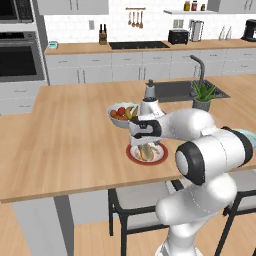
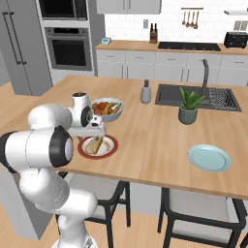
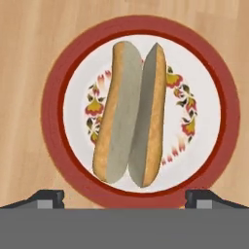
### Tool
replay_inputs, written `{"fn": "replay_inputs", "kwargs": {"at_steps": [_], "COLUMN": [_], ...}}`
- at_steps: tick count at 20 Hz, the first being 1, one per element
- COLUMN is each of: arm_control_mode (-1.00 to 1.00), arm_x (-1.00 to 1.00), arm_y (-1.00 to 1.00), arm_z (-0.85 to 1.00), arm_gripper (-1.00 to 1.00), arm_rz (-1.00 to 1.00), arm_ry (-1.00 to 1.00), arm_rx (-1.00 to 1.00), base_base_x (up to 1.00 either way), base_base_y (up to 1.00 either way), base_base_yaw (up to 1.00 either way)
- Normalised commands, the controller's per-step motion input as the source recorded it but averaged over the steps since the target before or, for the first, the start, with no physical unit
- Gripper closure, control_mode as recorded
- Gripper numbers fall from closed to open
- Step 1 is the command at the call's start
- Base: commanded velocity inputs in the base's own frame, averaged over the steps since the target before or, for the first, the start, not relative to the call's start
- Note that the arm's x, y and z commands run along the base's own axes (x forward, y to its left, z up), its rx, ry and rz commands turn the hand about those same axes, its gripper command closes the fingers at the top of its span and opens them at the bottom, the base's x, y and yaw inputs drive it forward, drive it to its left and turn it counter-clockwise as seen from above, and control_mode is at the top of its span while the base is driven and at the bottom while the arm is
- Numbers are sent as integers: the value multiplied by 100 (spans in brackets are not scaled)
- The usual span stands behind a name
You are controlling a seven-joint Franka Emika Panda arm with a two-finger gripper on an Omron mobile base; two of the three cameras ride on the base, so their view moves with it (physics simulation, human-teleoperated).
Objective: Place one bun and one sausage from the bowl on each plate.
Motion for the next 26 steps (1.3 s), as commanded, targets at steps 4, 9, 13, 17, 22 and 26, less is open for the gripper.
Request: {"fn": "replay_inputs", "kwargs": {"at_steps": [4,9,13,17,22,26], "arm_control_mode": [-100,-100,-100,-100,100,100], "arm_x": [-100,-74,-59,-25,-5,0], "arm_y": [-14,-4,0,5,0,0], "arm_z": [76,100,74,3,-7,0], "arm_gripper": [-100,-100,-100,-100,-100,-100], "arm_rz": [0,0,0,4,0,0], "arm_ry": [-24,-18,-6,0,0,0], "arm_rx": [0,2,3,-1,0,0], "base_base_x": [0,0,0,0,-55,-69], "base_base_y": [0,0,0,0,-17,-48], "base_base_yaw": [0,0,0,0,-13,-46]}}
